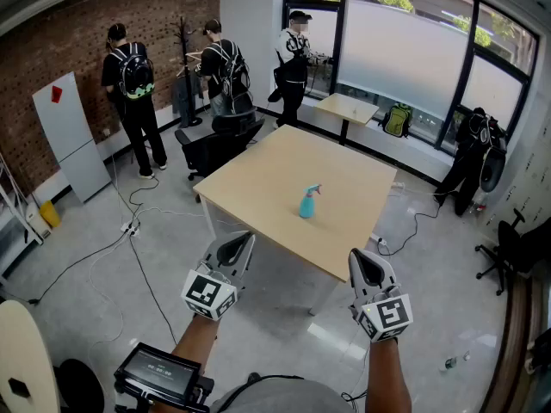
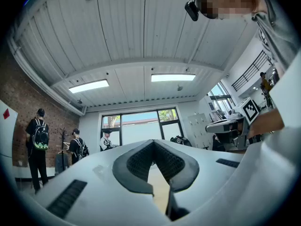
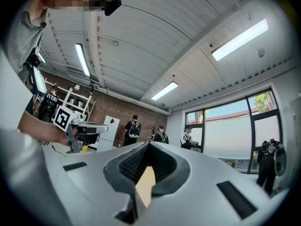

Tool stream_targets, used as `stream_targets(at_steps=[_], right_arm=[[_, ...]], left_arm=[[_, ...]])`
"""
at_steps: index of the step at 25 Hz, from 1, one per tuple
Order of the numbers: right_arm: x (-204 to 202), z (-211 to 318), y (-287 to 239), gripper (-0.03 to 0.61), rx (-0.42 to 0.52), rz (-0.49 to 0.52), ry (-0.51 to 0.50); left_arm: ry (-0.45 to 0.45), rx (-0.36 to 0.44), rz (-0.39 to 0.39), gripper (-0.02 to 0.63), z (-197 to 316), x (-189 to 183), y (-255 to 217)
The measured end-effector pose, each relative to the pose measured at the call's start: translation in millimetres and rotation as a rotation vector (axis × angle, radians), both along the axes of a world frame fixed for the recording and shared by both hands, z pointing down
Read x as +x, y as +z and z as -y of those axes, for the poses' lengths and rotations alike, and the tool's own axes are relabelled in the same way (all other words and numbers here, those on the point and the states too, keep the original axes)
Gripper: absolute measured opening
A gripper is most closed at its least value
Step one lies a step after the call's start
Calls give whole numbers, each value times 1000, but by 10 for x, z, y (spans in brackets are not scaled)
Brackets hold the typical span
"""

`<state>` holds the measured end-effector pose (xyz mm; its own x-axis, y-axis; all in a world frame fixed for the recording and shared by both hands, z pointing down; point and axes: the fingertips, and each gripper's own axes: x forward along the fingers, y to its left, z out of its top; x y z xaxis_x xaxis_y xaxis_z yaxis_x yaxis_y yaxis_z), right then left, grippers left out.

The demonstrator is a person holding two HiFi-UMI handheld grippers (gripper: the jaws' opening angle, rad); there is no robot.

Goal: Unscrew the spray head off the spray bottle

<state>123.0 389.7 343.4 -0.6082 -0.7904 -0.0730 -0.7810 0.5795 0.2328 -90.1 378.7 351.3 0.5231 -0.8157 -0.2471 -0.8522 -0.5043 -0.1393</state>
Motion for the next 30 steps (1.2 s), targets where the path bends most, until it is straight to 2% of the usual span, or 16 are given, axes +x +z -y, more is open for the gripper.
stream_targets(at_steps=[11, 15, 22, 30], right_arm=[[61, -15, 66, 2, -6, 17, 27], [21, 1, 100, 2, -25, 86, 8], [-313, 174, 123, 2, -49, 85, 19], [-260, 563, 300, 2, -86, 80, 22]], left_arm=[[12, -11, 4, 2, -13, 7, 96], [29, -23, -1, 2, 21, -53, 199], [59, -52, -24, 2, 262, -321, 336], [72, -98, -40, 2, 646, -254, 570]])
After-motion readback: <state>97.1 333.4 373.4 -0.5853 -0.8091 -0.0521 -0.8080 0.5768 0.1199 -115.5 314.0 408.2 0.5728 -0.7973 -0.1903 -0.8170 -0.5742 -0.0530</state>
